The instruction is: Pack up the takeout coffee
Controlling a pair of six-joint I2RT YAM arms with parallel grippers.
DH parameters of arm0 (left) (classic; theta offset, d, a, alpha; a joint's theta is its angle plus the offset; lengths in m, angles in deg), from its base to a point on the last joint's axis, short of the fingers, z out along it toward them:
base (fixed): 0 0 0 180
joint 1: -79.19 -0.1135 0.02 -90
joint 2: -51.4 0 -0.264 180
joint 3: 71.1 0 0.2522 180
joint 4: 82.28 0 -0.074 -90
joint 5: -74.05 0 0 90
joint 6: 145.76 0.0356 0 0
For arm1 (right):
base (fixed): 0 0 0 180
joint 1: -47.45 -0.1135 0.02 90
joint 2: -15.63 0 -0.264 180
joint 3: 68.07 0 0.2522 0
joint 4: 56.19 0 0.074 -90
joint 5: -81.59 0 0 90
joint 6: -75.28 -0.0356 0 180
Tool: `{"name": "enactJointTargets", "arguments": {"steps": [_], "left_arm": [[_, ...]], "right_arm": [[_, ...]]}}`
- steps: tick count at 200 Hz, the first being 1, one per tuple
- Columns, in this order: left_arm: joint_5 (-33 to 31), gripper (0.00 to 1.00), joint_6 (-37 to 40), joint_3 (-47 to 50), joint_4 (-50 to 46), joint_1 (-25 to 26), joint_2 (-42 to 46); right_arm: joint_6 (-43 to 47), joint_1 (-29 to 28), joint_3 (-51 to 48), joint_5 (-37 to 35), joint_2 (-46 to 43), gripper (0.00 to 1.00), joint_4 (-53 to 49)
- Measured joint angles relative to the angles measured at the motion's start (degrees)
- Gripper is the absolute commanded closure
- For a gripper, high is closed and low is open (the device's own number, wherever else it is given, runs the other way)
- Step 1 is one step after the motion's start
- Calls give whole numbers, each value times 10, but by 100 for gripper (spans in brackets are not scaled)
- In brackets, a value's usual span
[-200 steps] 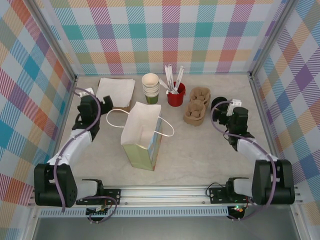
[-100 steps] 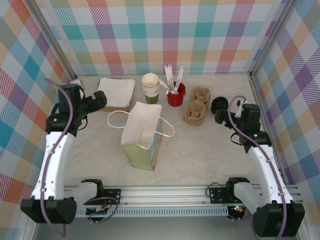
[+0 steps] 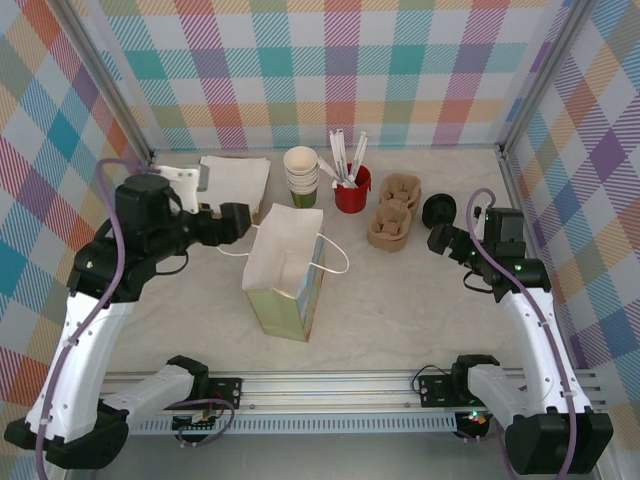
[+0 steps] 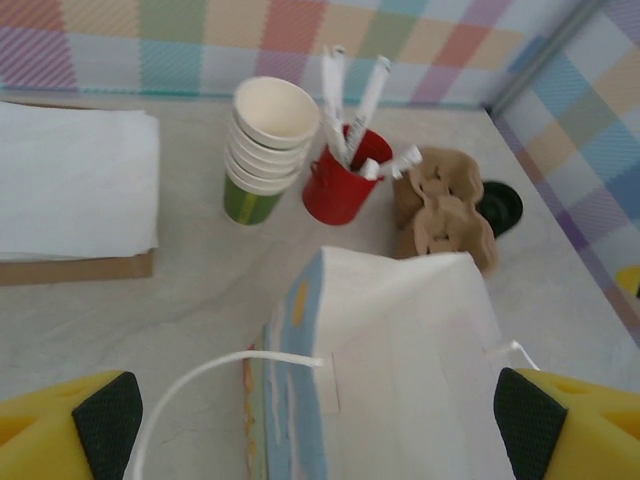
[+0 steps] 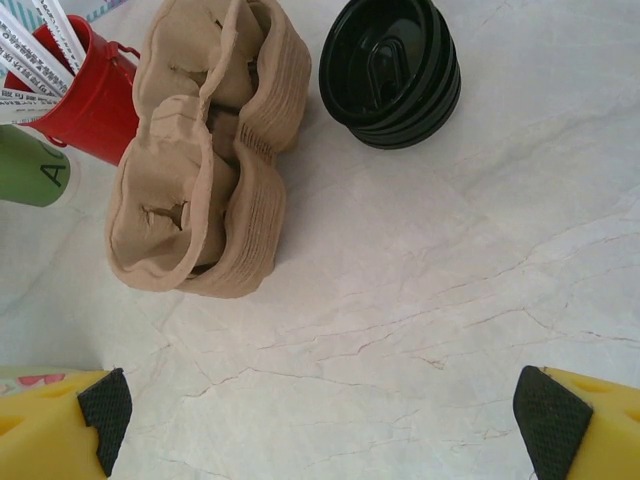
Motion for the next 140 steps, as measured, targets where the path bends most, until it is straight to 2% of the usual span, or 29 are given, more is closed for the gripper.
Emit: {"name": "enactJointTargets", "arguments": {"steps": [20, 46, 97, 140], "left_arm": [[-30, 9, 17, -6, -5, 46, -29], [-68, 9, 46, -10, -11, 80, -68], [-106, 11, 75, -10, -10, 92, -106], [-125, 16, 82, 9, -6, 93, -113]], "right_arm": [[-4, 0, 0, 3, 0, 0, -5], [-6, 0, 0, 4, -1, 0, -11], [-6, 0, 0, 4, -3, 0, -17], [-6, 0, 0, 4, -3, 0, -18]]}}
